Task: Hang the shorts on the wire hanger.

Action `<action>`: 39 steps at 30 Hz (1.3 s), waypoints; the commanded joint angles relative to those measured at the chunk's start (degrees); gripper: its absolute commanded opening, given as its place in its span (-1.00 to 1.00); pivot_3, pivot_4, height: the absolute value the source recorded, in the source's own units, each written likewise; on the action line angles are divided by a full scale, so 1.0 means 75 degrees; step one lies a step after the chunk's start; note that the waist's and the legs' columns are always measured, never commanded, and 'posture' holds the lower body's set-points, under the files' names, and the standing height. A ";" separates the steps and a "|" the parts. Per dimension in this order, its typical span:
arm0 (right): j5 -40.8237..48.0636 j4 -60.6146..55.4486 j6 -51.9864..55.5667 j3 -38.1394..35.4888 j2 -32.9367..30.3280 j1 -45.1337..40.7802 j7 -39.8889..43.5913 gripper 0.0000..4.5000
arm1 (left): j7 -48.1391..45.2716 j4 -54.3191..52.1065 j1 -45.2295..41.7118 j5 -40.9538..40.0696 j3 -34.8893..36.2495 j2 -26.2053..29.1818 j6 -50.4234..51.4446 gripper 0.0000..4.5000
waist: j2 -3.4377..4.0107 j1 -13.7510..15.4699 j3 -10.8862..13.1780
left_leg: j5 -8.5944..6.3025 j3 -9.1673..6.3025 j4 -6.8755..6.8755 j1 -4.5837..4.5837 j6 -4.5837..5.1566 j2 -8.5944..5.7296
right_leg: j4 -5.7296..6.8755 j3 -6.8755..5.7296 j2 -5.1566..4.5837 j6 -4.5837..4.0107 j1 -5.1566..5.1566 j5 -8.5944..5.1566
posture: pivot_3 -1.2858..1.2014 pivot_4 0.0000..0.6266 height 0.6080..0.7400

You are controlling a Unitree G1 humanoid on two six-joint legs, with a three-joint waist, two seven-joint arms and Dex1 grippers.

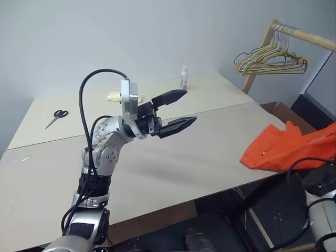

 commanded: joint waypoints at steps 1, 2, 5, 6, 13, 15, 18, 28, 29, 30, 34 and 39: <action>0.0366 0.0656 -0.0633 0.0194 -0.0555 -0.0495 0.0145 -1.00 | -0.0004 -0.0222 -0.0032 -0.0030 0.0019 0.0047 -0.0127 0.98 | -0.0002 -0.0008 0.0004 | 0.0000 0.0011 -0.0006 0.0006 0.0000 -0.0002 | 0.0000 0.0014 -0.0001 0.0004 0.0000 -0.0002 | -0.06 -1.00 1.00; 0.0455 0.0911 -0.0735 0.0174 -0.0662 -0.0595 0.0123 -1.00 | -0.0008 -0.0210 -0.0028 -0.0019 0.0015 0.0053 -0.0141 0.98 | -0.0002 -0.0009 0.0004 | 0.0000 0.0018 -0.0013 0.0010 0.0000 -0.0004 | -0.0004 0.0021 -0.0001 0.0007 0.0000 -0.0003 | -0.06 -1.00 1.00; 0.0616 0.1586 -0.1091 0.0333 -0.0938 -0.0772 0.0156 -1.00 | -0.0018 -0.0208 0.0003 -0.0012 0.0013 0.0072 -0.0167 0.98 | -0.0002 -0.0012 0.0007 | 0.0000 0.0028 -0.0024 0.0016 0.0000 -0.0006 | -0.0013 0.0032 -0.0002 0.0012 -0.0001 -0.0003 | -0.05 -1.00 1.00; 0.0695 0.1781 -0.1169 0.0322 -0.1004 -0.0837 0.0136 -1.00 | -0.0021 -0.0217 0.0015 -0.0015 0.0013 0.0079 -0.0168 0.98 | -0.0003 -0.0011 0.0007 | 0.0000 0.0030 -0.0025 0.0017 0.0000 -0.0005 | -0.0014 0.0033 -0.0002 0.0013 -0.0001 -0.0004 | -0.05 -1.00 1.00; 0.1045 0.2698 -0.1384 0.0571 -0.1316 -0.1022 -0.0003 -1.00 | -0.0052 -0.0292 0.0071 -0.0080 0.0045 0.0101 -0.0189 0.98 | -0.0007 0.0000 0.0013 | 0.0000 0.0032 -0.0028 0.0016 0.0000 -0.0006 | -0.0019 0.0035 -0.0002 0.0014 -0.0001 -0.0006 | -0.05 -1.00 1.00; 0.1089 0.2760 -0.1288 0.0678 -0.1310 -0.0955 -0.0134 -1.00 | -0.0237 -0.0378 0.0141 -0.0216 0.0081 0.0133 -0.0207 0.98 | -0.0005 -0.0002 0.0013 | 0.0000 0.0032 -0.0029 0.0015 0.0000 -0.0005 | -0.0023 0.0035 -0.0002 0.0013 -0.0001 -0.0006 | -0.04 -1.00 1.00; 0.1172 0.2708 -0.1211 0.0814 -0.1276 -0.0851 -0.0188 -1.00 | -0.0312 -0.0445 0.0196 -0.0282 0.0116 0.0115 -0.0214 0.98 | -0.0005 0.0011 0.0014 | 0.0000 0.0033 -0.0033 0.0013 0.0000 -0.0005 | -0.0029 0.0035 -0.0002 0.0013 -0.0002 -0.0006 | -0.04 -1.00 1.00; 0.1272 0.2402 -0.0999 0.1296 -0.1167 -0.0513 -0.0215 -0.43 | -0.0118 -0.0365 0.0170 -0.0376 0.0134 -0.0090 -0.0243 1.00 | -0.0003 0.0019 0.0013 | -0.0001 0.0033 -0.0032 -0.0003 0.0001 -0.0004 | -0.0069 0.0034 -0.0002 0.0039 0.0000 0.0011 | -0.05 -1.00 1.00; 0.1291 0.2366 -0.0988 0.1347 -0.1153 -0.0484 -0.0211 -0.28 | -0.0080 -0.0349 0.0158 -0.0408 0.0153 -0.0112 -0.0227 1.00 | -0.0003 0.0017 0.0013 | -0.0001 0.0033 -0.0033 -0.0006 0.0002 -0.0004 | -0.0076 0.0035 -0.0002 0.0041 0.0000 0.0015 | -0.05 -1.00 1.00; 0.1315 0.2345 -0.0983 0.1386 -0.1147 -0.0463 -0.0208 -0.13 | -0.0056 -0.0337 0.0147 -0.0426 0.0165 -0.0126 -0.0216 1.00 | -0.0002 0.0015 0.0013 | -0.0001 0.0033 -0.0032 -0.0009 0.0002 -0.0004 | -0.0081 0.0035 -0.0003 0.0043 0.0000 0.0017 | -0.05 -1.00 1.00; 0.1235 0.2064 -0.0992 0.1602 -0.1053 -0.0319 -0.0367 0.46 | -0.0074 -0.0312 0.0161 -0.0339 0.0121 -0.0116 -0.0282 1.00 | -0.0002 0.0019 0.0013 | -0.0001 0.0034 -0.0032 -0.0014 0.0002 -0.0003 | -0.0093 0.0035 -0.0003 0.0048 0.0000 0.0023 | -0.05 -1.00 1.00; 0.0852 0.1015 -0.0943 0.2033 -0.0807 0.0143 -0.0875 0.99 | 0.0022 -0.0308 0.0164 -0.0304 0.0095 -0.0127 -0.0276 1.00 | 0.0001 0.0038 0.0011 | -0.0001 0.0033 -0.0030 -0.0025 0.0002 -0.0005 | -0.0097 0.0037 -0.0003 0.0052 -0.0003 0.0026 | -0.05 -1.00 1.00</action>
